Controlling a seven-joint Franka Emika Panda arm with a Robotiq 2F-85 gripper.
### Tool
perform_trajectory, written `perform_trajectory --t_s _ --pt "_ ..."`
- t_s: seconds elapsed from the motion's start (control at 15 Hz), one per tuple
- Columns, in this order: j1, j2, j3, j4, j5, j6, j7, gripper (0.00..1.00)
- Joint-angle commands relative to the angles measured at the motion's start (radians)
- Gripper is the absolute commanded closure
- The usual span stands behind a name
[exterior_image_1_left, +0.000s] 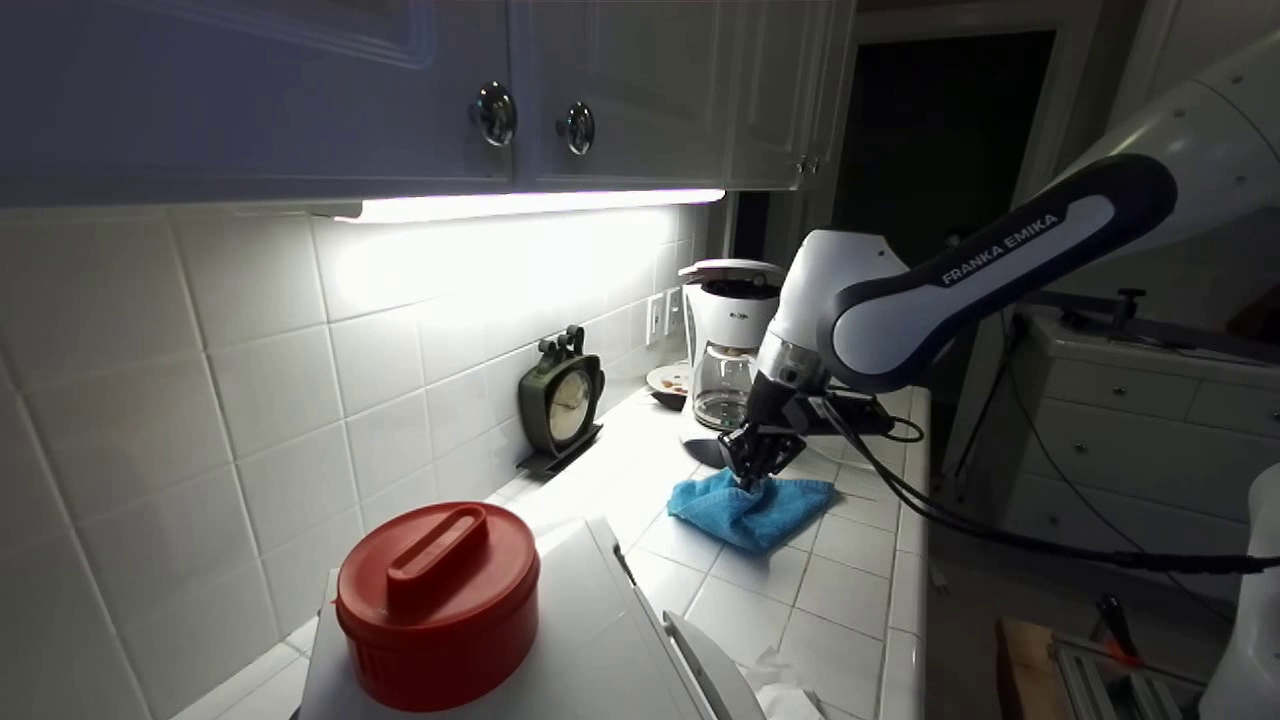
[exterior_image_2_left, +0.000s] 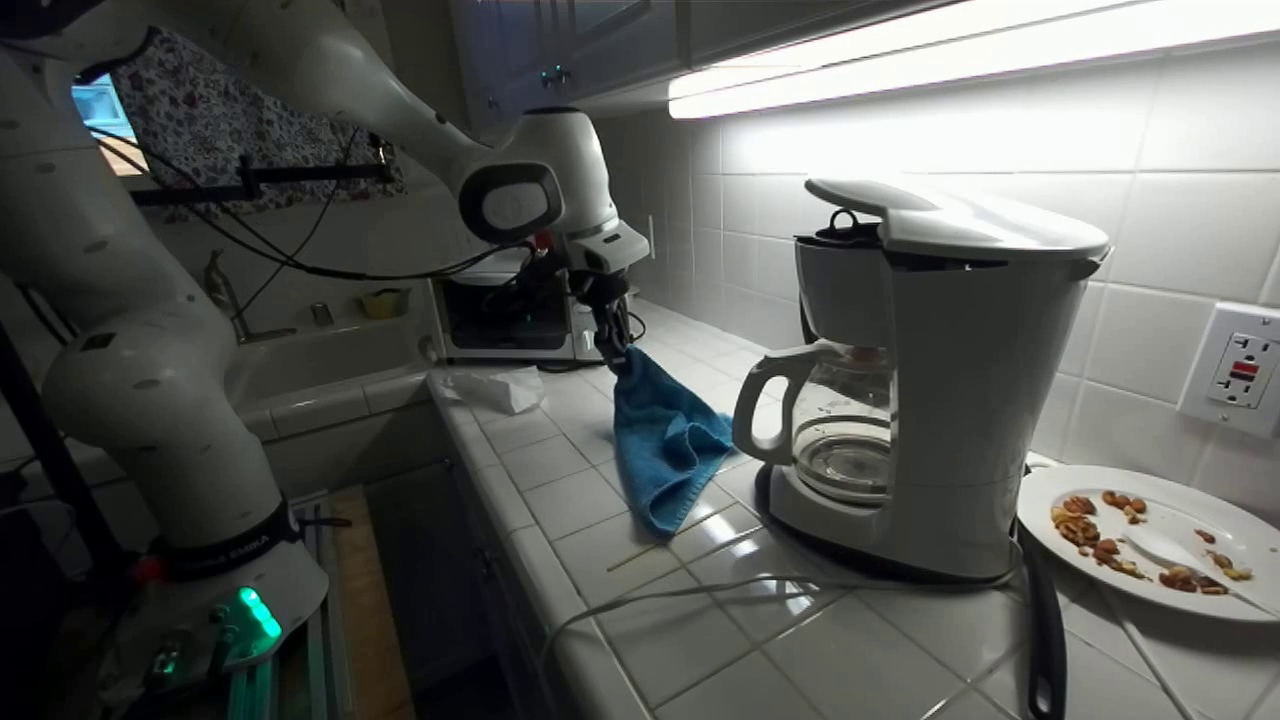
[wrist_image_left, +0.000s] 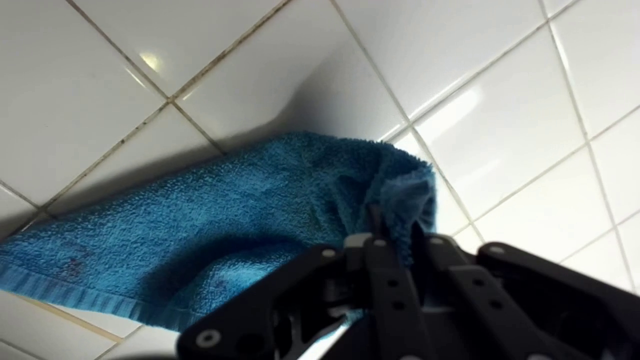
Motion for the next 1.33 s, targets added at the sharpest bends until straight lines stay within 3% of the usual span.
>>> perform_trajectory --t_s 0.0,1.27 --pt "-0.029 -0.088 -0.006 -0.069 -0.016 0.023 -0.033 0.97" --pt "-0.226 -0.208 -0.060 -0.147 -0.087 0.039 -0.061 0.97"
